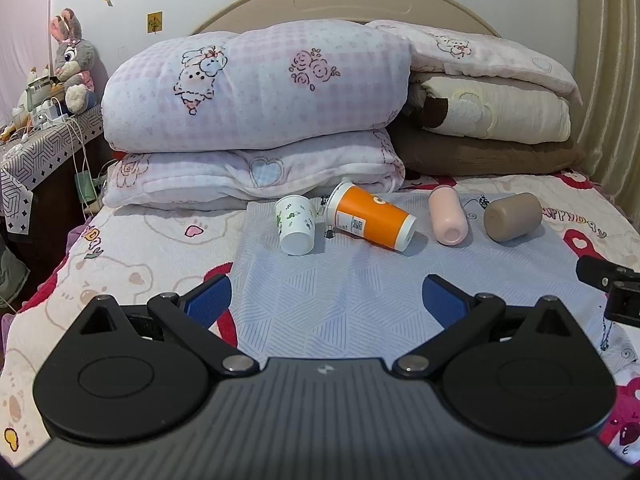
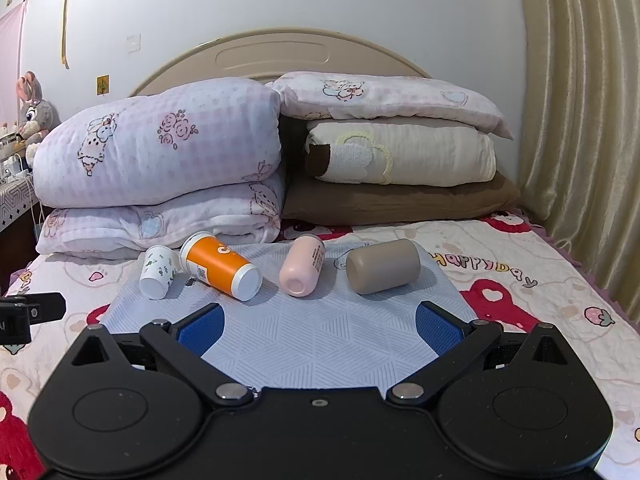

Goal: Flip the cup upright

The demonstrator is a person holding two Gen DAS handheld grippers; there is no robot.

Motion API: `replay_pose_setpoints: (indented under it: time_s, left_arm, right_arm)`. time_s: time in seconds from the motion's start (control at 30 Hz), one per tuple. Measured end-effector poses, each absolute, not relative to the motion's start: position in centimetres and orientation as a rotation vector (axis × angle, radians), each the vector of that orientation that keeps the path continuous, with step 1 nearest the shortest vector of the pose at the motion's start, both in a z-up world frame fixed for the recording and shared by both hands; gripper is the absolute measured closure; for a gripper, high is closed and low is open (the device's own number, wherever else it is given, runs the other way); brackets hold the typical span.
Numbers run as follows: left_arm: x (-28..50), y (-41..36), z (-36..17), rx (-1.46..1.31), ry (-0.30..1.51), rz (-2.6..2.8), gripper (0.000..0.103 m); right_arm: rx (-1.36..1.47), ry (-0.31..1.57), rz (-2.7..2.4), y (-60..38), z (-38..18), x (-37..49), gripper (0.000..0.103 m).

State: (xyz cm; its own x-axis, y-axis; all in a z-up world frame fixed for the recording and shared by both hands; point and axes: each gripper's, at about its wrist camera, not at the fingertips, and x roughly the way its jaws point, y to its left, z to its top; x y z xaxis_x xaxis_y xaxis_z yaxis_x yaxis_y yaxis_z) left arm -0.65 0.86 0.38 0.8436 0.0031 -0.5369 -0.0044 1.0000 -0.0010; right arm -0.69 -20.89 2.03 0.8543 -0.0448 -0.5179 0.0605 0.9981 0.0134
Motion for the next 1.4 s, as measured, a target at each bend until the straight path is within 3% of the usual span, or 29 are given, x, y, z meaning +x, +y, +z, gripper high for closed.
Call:
replay_pose_setpoints:
  time_s: [0.5,0.97,1.2,1.4]
  left_arm:
    - [0.5,2.2,-0.2,-0.037,0.766,-0.002,0.0]
    - [7.6,6.4,3.7,0.058,0.768,0.064,0.0]
    - [14.3,9.2,-0.7,-0.131,0.796,-0.015,0.002]
    - [19.9,9.1,-4.9,-0.174,0.792,-0.074,0.003]
  right_arm:
    - [0.056,0.579,-0.012,-20.9,1.5,0.5,0.0]
    - [0.112,0.592,0.388,-17.0,2.7,8.6,0.0]
    - [-0.054,0.76,0.629,-12.9,-2.0,15.8,0.003]
    - [-0.071,0.727,0.774,-10.3,-3.7,19.2,0.003]
